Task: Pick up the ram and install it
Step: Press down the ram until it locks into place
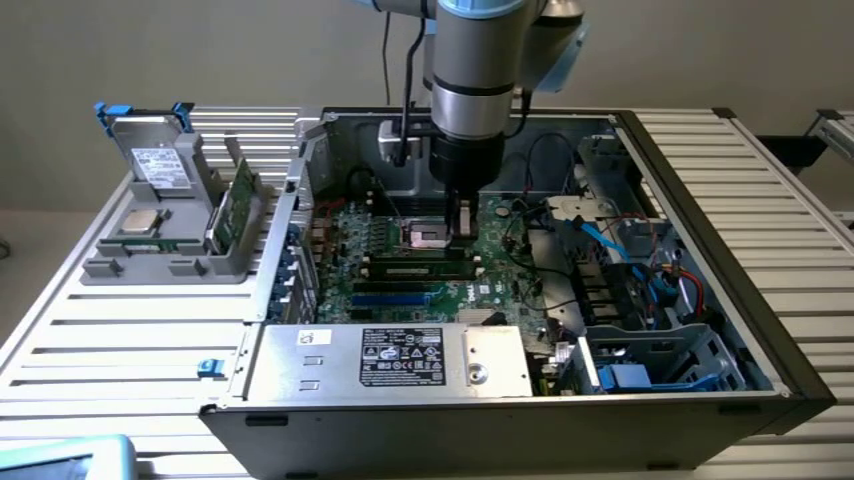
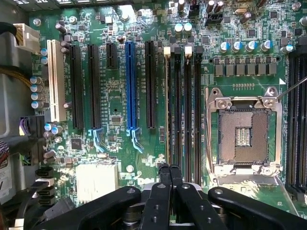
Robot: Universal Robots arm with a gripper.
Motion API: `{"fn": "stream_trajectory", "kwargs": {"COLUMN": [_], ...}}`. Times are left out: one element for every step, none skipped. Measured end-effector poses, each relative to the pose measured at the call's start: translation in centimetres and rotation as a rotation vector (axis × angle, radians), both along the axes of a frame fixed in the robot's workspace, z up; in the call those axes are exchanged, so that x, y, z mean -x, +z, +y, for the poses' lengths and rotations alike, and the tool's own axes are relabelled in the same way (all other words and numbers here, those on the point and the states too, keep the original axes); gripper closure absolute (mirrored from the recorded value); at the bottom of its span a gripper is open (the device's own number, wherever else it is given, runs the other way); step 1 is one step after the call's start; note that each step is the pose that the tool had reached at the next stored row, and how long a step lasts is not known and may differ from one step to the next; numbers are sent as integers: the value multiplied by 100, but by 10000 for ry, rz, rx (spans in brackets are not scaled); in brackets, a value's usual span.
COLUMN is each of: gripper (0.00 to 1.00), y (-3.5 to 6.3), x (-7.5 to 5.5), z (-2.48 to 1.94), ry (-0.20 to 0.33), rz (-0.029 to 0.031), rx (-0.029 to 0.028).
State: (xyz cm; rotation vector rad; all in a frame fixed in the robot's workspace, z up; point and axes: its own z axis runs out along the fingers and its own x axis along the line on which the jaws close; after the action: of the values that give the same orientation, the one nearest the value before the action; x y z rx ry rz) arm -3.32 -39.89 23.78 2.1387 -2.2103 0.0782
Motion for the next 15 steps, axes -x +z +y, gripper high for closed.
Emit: {"fn": "stream_trajectory", "kwargs": {"gripper": [89,89,89,89,89,89,89,89,89,89,89,89,89,89,89], "y": [-6,-12,-18,-22,-21,-21,-22,-25,-29,-34,-39,-44,-48,-51,-55], "x": [-4,-12,-18,-17,-17,-17,-19,-23,-28,-32,-32,-32,-32,-32,-33], "z": [0,0,0,0,-1,-1,-1,0,0,0,0,2,8,14,19], "ry": [0,1,1,1,1,1,0,2,1,2,1,0,0,1,1], "rz": [1,1,0,1,2,2,2,0,-1,-1,0,0,1,0,-2], "rx": [2,2,1,1,3,4,5,2,-1,-1,1,3,4,3,0]}}
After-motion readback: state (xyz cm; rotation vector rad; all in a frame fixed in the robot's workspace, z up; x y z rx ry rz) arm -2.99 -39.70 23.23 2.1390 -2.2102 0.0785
